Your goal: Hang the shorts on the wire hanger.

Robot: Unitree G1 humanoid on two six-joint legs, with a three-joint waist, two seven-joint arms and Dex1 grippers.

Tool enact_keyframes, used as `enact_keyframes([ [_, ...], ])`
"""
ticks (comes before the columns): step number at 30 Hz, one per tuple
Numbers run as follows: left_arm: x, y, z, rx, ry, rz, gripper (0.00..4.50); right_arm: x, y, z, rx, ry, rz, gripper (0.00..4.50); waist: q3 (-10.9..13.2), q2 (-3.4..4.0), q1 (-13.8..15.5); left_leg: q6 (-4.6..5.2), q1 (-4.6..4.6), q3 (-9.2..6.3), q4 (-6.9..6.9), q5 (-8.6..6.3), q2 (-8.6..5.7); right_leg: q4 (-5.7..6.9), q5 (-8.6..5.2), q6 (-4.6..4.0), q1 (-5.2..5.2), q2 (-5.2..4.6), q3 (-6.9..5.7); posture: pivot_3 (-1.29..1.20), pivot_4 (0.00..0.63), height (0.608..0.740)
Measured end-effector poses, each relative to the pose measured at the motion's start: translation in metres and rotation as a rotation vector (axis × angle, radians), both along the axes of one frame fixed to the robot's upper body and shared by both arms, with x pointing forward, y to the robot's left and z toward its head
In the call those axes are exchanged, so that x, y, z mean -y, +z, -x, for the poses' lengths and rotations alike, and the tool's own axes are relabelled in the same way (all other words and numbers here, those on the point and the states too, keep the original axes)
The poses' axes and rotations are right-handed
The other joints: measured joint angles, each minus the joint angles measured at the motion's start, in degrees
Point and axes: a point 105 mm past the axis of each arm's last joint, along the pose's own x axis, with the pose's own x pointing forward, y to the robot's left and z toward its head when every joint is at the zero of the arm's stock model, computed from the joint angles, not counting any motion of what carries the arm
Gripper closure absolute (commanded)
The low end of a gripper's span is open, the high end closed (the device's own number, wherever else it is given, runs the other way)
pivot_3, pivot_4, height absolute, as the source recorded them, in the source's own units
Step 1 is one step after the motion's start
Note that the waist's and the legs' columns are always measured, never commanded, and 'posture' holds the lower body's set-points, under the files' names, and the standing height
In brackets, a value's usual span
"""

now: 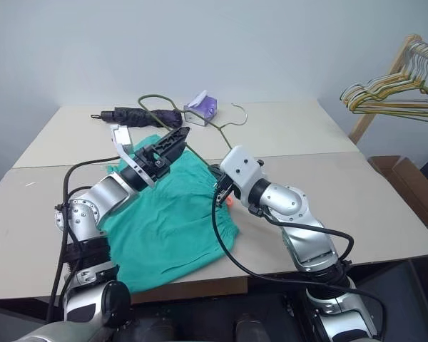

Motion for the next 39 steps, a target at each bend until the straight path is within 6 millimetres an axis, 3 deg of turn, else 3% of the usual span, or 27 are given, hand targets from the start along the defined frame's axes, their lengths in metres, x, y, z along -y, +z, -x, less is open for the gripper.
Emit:
enact_keyframes([
  [11, 0.002, -0.007, -0.006, -0.045, 0.042, -0.042, 4.46, -0.005, -0.007, -0.002, 0.11, 0.008, 0.112, 4.5, 0.0, 0.0, -0.04, 0.0, -0.01, 0.0, 0.0, 0.0, -0.02, -0.04, 0.0, 0.0, 0.0, 0.0, 0.0, 0.0, 0.0, 0.74],
  [15, 0.001, -0.01, -0.008, -0.058, 0.047, -0.052, 4.46, -0.005, -0.009, -0.004, 0.164, -0.002, 0.149, 4.5, 0.0, 0.0, 0.01, 0.0, -0.01, 0.0, -0.01, 0.0, -0.02, -0.05, 0.0, 0.0, 0.0, 0.0, 0.0, 0.0, 0.0, 0.74],
  [19, 0.003, -0.013, -0.012, -0.058, 0.078, -0.088, 4.5, -0.005, -0.008, -0.006, 0.209, -0.017, 0.167, 3.42, 0.0, 0.0, 0.06, -0.01, -0.01, 0.0, -0.01, 0.01, -0.02, -0.06, 0.0, 0.0, 0.0, -0.01, 0.0, 0.0, 0.0, 0.74],
  [26, -0.004, -0.009, -0.009, 0.003, 0.063, -0.122, 4.5, -0.001, 0.001, -0.008, 0.281, -0.043, 0.182, 1.07, 0.0, 0.0, -0.11, -0.02, -0.01, 0.0, -0.02, 0.01, -0.02, -0.04, 0.0, -0.01, -0.02, 0.0, 0.0, 0.01, 0.0, 0.74],
  [29, -0.024, 0.002, -0.006, 0.09, 0.051, -0.163, 4.5, 0.023, 0.006, -0.01, 0.194, -0.025, 0.169, 0.12, 0.01, -0.01, -0.08, -0.01, -0.02, 0.0, -0.02, 0.01, -0.02, -0.07, 0.0, -0.01, 0.0, 0.0, -0.01, 0.02, 0.0, 0.74],
  [32, -0.039, 0.014, -0.003, 0.163, 0.018, -0.217, 4.5, 0.043, 0.007, 0.0, -0.005, 0.071, 0.11, 0.05, 0.03, 0.0, 0.14, -0.01, -0.04, -0.01, -0.02, 0.01, -0.02, -0.1, 0.0, -0.01, 0.02, 0.0, -0.06, 0.03, 0.0, 0.74],
  [35, -0.054, 0.037, 0.0, 0.279, -0.05, -0.259, 4.5, 0.056, 0.013, 0.025, -0.217, 0.268, 0.097, 0.05, 0.05, 0.02, 0.25, 0.0, 0.0, -0.02, -0.05, 0.0, 0.0, -0.2, -0.01, -0.01, 0.09, -0.01, -0.12, 0.03, 0.0, 0.74],
  [39, -0.062, 0.057, 0.016, 0.448, -0.205, -0.292, 4.5, 0.066, 0.024, 0.027, -0.428, 0.329, 0.036, 0.05, 0.07, 0.06, -0.3, 0.0, 0.1, 0.01, -0.11, 0.0, 0.04, -0.26, 0.01, -0.05, 0.12, 0.01, -0.11, 0.03, 0.0, 0.74],
])
